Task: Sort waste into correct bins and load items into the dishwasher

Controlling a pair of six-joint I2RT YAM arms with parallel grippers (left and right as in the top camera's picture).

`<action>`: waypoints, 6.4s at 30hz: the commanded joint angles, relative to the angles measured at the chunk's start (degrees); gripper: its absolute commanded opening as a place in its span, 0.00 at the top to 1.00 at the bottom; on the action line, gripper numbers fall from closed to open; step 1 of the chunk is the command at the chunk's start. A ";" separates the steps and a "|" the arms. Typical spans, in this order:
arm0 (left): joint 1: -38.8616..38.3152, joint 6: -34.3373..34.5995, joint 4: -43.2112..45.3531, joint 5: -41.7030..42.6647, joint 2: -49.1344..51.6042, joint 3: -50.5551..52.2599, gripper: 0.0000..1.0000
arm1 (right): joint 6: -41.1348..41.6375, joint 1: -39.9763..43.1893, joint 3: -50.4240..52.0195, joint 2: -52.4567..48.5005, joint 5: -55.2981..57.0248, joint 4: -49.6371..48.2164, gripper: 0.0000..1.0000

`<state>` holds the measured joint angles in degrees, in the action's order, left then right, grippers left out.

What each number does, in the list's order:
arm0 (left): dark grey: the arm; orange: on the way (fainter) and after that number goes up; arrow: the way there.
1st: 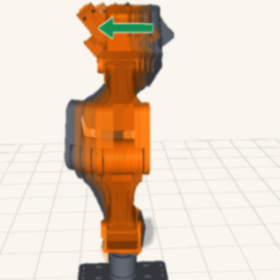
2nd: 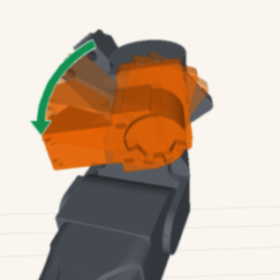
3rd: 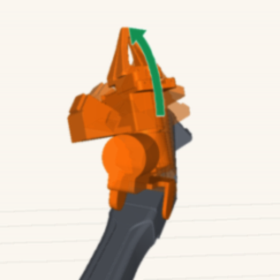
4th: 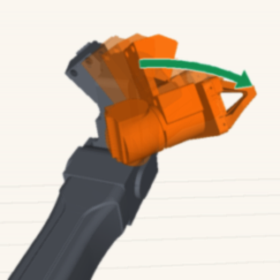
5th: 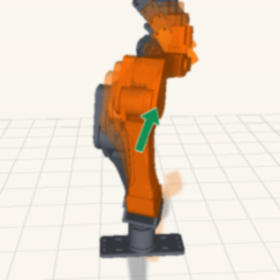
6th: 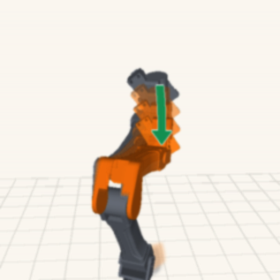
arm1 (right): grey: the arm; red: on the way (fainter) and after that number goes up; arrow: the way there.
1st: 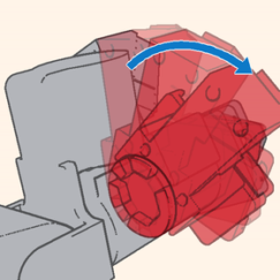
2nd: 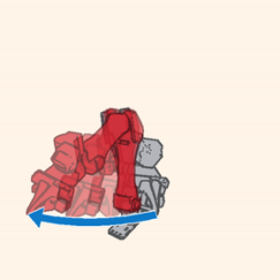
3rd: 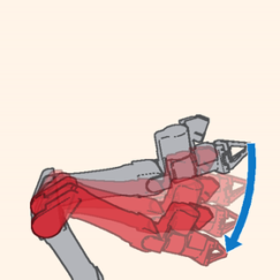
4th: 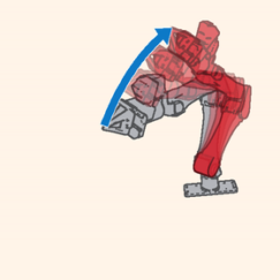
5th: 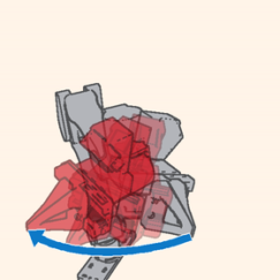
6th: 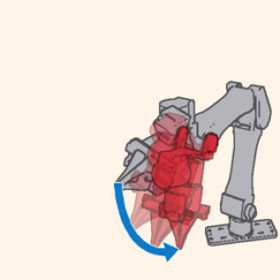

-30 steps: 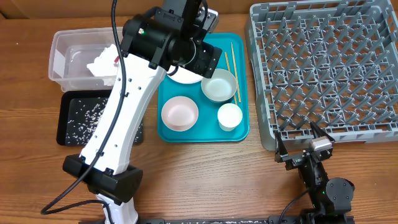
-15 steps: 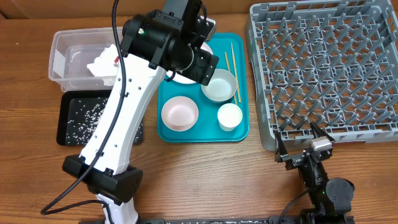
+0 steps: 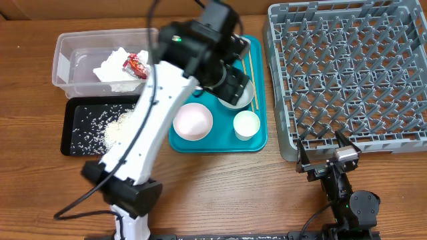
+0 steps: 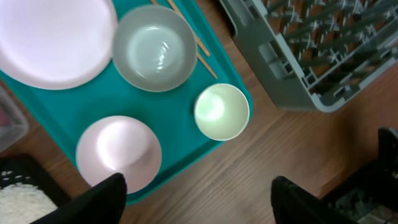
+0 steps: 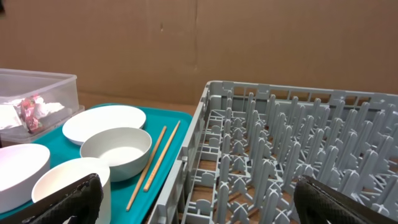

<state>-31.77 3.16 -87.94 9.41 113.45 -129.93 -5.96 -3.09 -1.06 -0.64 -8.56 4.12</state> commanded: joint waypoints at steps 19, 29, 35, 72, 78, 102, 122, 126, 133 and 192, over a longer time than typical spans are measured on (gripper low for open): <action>-3.96 10.62 2.97 3.23 21.84 5.44 0.66 | 5.81 0.17 0.61 0.48 0.37 -0.15 0.00; -4.61 11.26 5.38 0.02 22.32 7.37 0.96 | 5.81 0.17 0.61 0.48 0.39 -0.17 0.00; -3.78 8.74 2.34 0.11 21.35 5.44 0.96 | 7.74 0.17 0.59 0.48 -1.70 -1.07 0.00; 20.90 -15.21 -8.87 56.54 3.91 -8.09 0.96 | 40.28 0.22 -55.69 -61.88 -40.68 -2.40 0.00; 20.90 -15.15 -8.87 63.01 3.91 -8.09 0.96 | 40.33 0.24 -55.69 -68.70 -58.34 -21.16 0.01; 14.49 -10.38 -8.87 63.52 3.91 -8.09 0.96 | 46.95 -3.02 -55.67 -71.91 -62.40 -40.17 0.23; 14.47 -9.51 -8.87 63.69 3.91 -8.09 0.96 | 46.49 -2.95 -55.58 -71.97 -66.40 -39.80 0.37; 14.47 -9.31 -8.87 63.67 3.91 -8.09 0.91 | 46.51 -2.67 -55.58 -71.97 -66.62 -39.80 0.42; 14.56 -9.31 -8.85 63.32 3.91 -8.09 0.85 | 46.75 1.57 -55.58 -71.97 -68.87 -39.28 0.51; 16.11 3.72 3.30 -10.95 4.31 -8.09 0.72 | 33.46 -5.84 -74.51 -91.43 11.91 68.22 0.12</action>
<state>-15.75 6.07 -84.60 -0.73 117.16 -138.04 27.83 -8.99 -74.78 -92.12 2.57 72.60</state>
